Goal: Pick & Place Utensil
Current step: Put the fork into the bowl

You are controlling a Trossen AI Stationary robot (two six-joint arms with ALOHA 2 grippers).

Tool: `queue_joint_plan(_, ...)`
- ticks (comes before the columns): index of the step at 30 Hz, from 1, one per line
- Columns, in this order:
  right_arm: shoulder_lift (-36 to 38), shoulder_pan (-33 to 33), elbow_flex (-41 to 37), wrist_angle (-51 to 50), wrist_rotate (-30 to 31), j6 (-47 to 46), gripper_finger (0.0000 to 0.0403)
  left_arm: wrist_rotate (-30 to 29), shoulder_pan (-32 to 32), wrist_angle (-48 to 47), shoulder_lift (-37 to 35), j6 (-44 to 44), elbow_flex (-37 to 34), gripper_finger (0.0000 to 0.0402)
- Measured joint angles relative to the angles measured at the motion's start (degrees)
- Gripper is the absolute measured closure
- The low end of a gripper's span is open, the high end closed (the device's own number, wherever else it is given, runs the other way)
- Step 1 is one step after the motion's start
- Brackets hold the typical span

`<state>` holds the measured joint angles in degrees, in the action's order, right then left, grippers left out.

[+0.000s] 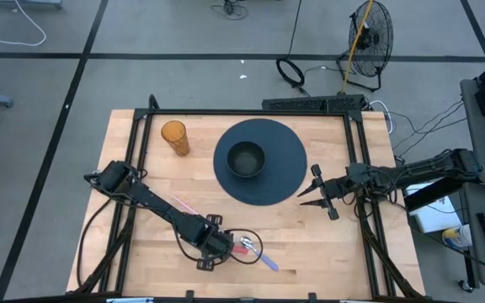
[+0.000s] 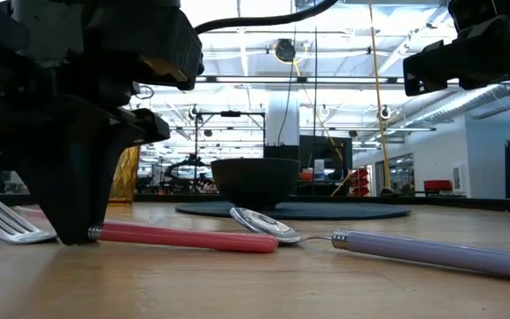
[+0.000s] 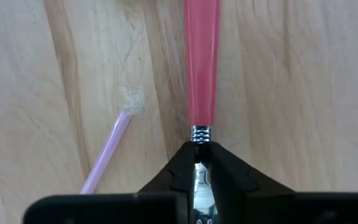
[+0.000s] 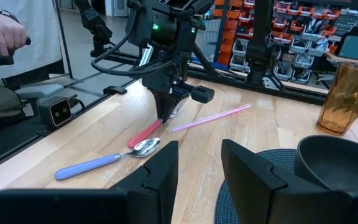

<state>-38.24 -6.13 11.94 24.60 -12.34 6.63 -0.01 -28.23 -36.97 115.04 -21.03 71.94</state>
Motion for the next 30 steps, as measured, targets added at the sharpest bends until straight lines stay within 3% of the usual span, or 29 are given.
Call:
queue_joint_plan(3,0.0,0.0,0.0,0.0,0.0,0.0,0.0287,-0.1,0.0,0.0,0.0,0.5,0.0,0.0355)
queue_joint_plan(8,0.0,0.0,0.0,0.0,0.0,0.0,0.0287,-0.1,0.0,0.0,0.0,1.2,0.0,0.0388)
queue_joint_plan(15,0.0,0.0,0.0,0.0,0.0,0.0,0.0287,-0.3,0.0,-0.1,0.0,1.4,0.0,0.0370)
queue_joint_plan(25,0.0,0.0,0.0,0.0,0.0,0.0,0.0287,-0.5,0.0,-0.2,0.0,1.4,0.1,0.0388)
queue_joint_plan(30,0.0,0.0,0.0,0.0,0.0,0.0,0.0287,-0.6,0.1,-0.9,0.2,1.6,1.6,0.0369)
